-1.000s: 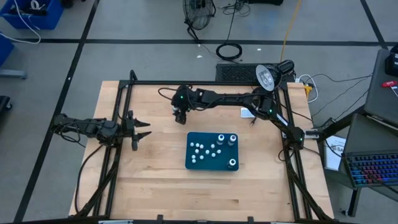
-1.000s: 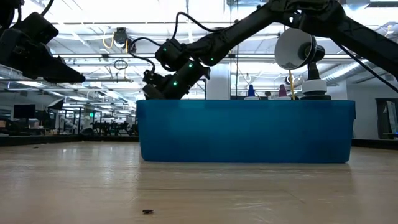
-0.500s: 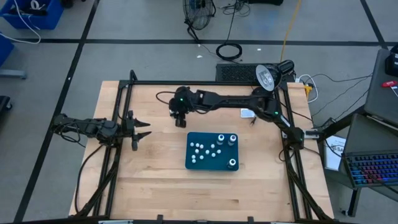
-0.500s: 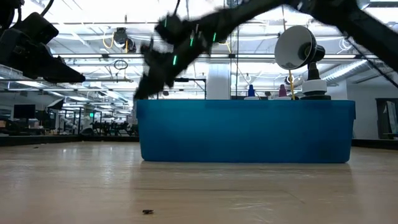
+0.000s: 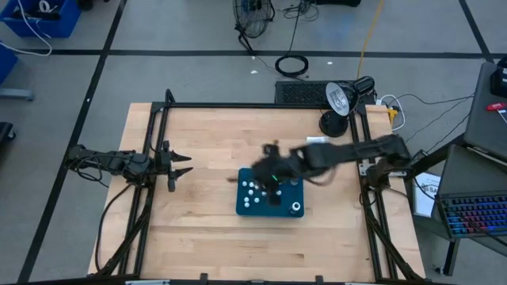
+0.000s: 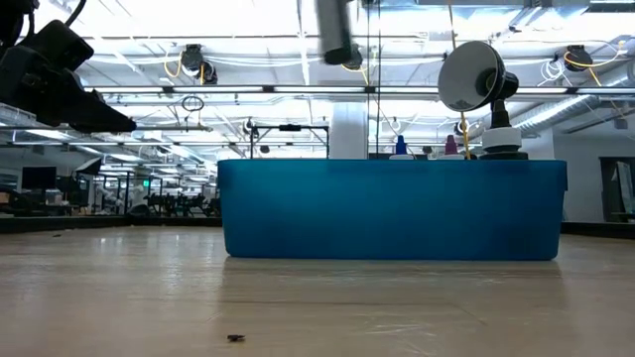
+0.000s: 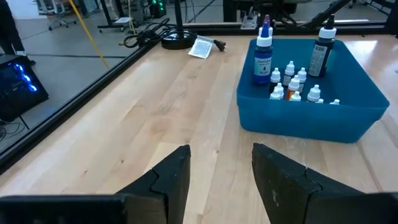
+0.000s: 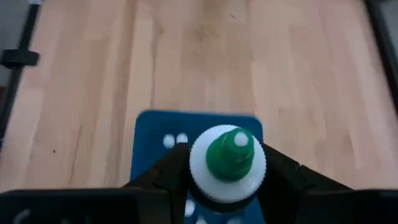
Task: Pick & Place food coloring
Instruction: Put the large green food coloring bottle into the blue bin, then return to Home Position
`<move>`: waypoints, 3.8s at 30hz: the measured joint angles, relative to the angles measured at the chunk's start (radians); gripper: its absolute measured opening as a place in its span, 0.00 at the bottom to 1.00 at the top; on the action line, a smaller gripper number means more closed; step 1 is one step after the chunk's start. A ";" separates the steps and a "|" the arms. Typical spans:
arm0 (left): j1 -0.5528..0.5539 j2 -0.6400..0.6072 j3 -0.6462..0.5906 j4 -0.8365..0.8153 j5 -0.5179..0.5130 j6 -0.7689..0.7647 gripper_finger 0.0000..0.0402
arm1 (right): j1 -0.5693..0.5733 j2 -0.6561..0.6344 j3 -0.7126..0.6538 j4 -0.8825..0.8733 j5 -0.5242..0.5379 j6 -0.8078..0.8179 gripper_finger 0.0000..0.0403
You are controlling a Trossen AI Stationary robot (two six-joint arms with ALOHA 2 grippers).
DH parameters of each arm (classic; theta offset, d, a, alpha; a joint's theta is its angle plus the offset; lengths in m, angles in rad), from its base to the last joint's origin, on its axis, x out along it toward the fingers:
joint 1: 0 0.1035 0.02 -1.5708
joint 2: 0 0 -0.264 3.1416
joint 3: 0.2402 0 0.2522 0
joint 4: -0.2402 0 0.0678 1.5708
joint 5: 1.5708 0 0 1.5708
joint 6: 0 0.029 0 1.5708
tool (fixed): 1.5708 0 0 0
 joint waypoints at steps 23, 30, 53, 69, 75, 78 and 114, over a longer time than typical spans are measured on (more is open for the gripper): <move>0.000 0.000 0.000 0.000 0.000 0.000 0.44 | 0.124 -0.321 -0.844 0.400 0.199 0.446 0.33; 0.000 0.000 0.000 0.000 0.000 0.000 0.44 | 0.124 -0.320 -0.971 0.558 0.201 0.445 0.33; 0.000 0.000 0.000 0.000 0.000 0.000 0.44 | 0.124 -0.326 -1.078 0.735 0.200 0.467 0.72; 0.000 0.000 0.000 0.000 0.000 0.000 0.44 | 0.123 -0.941 -1.078 0.733 -0.074 0.429 0.73; 0.000 0.000 0.000 0.000 0.000 0.000 0.44 | 0.124 -1.238 -1.077 0.733 -0.214 0.413 0.73; 0.000 0.000 0.000 0.000 0.000 0.000 0.44 | 0.124 -1.355 -1.076 0.679 -0.222 0.317 0.73; 0.000 0.000 0.000 0.000 0.000 0.000 0.44 | 0.123 -1.774 -1.862 1.234 0.145 -0.128 0.73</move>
